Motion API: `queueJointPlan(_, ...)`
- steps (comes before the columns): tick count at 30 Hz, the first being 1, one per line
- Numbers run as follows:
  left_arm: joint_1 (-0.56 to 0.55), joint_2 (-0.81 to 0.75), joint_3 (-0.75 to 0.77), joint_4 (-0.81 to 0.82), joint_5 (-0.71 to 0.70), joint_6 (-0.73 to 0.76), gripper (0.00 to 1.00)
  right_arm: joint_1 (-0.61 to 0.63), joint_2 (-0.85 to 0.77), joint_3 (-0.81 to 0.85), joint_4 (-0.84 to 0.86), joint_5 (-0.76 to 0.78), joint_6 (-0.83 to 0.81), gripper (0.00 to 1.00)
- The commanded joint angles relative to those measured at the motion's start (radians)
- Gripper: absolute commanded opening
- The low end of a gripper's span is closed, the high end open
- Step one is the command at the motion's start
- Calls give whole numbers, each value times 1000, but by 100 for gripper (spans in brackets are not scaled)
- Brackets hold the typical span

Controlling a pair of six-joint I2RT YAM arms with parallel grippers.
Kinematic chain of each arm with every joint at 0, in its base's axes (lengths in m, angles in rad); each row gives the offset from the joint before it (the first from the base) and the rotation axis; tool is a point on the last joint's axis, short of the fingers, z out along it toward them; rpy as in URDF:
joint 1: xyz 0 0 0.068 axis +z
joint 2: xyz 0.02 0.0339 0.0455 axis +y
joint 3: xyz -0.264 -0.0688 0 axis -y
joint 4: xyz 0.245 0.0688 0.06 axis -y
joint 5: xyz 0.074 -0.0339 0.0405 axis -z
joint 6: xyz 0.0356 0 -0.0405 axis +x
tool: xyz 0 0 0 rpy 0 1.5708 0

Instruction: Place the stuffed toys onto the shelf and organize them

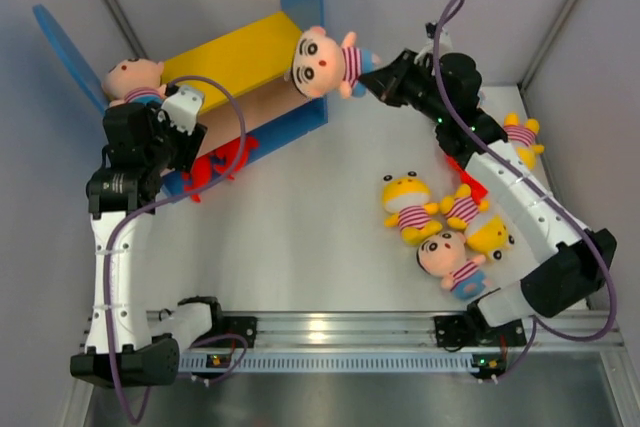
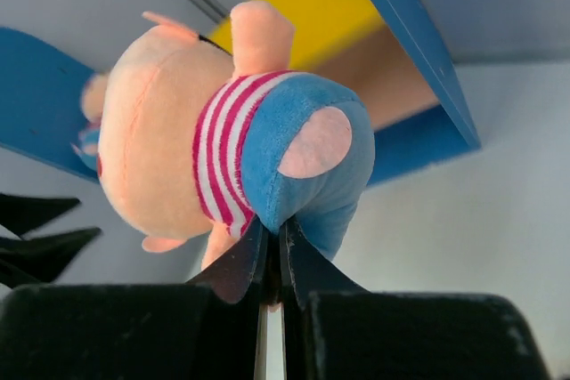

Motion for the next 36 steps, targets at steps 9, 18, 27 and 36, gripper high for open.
queueJointPlan(9, -3, -76, -74, 10, -66, 1, 66, 253, 360, 489, 151, 534, 314, 0)
queueJointPlan(18, -20, -90, -86, 10, -89, 40, 67, 370, 748, 1010, 55, 901, 373, 0)
queueJointPlan(27, -51, -100, -117, 10, -144, 77, 68, 373, 836, 993, 75, 1025, 439, 0)
queueJointPlan(36, -52, -99, -113, 10, -141, 61, 69, 353, 928, 1069, 88, 973, 462, 0)
